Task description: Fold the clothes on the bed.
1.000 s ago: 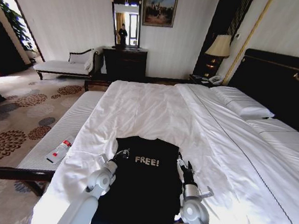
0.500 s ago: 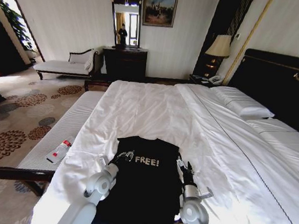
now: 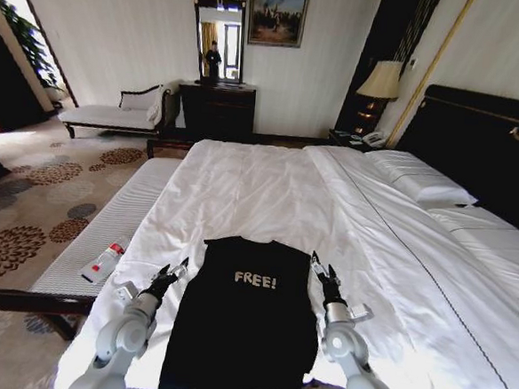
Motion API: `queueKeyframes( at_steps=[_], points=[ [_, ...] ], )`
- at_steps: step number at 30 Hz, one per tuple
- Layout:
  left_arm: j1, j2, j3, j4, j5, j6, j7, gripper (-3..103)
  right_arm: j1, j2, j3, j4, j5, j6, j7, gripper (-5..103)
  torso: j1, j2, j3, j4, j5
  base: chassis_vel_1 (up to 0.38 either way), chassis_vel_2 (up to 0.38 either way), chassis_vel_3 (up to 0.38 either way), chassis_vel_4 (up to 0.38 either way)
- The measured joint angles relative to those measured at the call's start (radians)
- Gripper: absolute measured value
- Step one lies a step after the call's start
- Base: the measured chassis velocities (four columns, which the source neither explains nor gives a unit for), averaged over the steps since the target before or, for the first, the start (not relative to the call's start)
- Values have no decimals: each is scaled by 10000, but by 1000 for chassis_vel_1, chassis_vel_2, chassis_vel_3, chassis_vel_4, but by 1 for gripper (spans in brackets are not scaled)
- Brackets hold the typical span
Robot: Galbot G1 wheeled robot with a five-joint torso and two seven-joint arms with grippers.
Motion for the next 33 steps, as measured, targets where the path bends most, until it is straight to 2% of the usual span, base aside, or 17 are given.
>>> queueKeyframes(
  at_steps=[2,3,5,7,11,13,19,33],
  points=[
    [-12,-107,6,-89,-12,-8,-137,100,651,-608,-198,-1238,686,-149,-1324,100,0,0,0,1,2,0,0,0,0],
    [-12,-107,6,-89,-12,-8,-137,100,651,-608,-198,-1238,686,-149,-1324,100,0,0,0,1,2,0,0,0,0],
    [-35,-130,45,-182,-18,2,-246,100,1017,-947,-338,-1942,1012,-359,-2151,100,0,0,1,9,6,0,0,0,0],
    [-36,-103,40,-325,-47,21,-334,100,1270,-1250,-554,-2279,1247,-885,-2562,100,2,-1,1,0,2,0,0,0,0],
    [56,-88,-110,-486,-129,30,-421,100,1504,-1347,-781,-2284,1587,-1488,-2420,100,1,0,0,3,3,0,0,0,0],
    [227,-106,-337,-658,-215,34,-503,100,1809,-1321,-986,-2187,2079,-2093,-1887,100,-1,0,0,8,3,0,0,0,0],
    [446,-138,-676,-918,-255,34,-648,100,2146,-1273,-1287,-2183,2483,-2863,-1479,100,0,-1,1,4,1,0,0,0,0],
    [692,-157,-891,-1159,-338,38,-809,100,2731,-939,-1692,-3288,1817,-2861,-1166,100,-1,0,0,4,1,0,0,0,0]
  ],
)
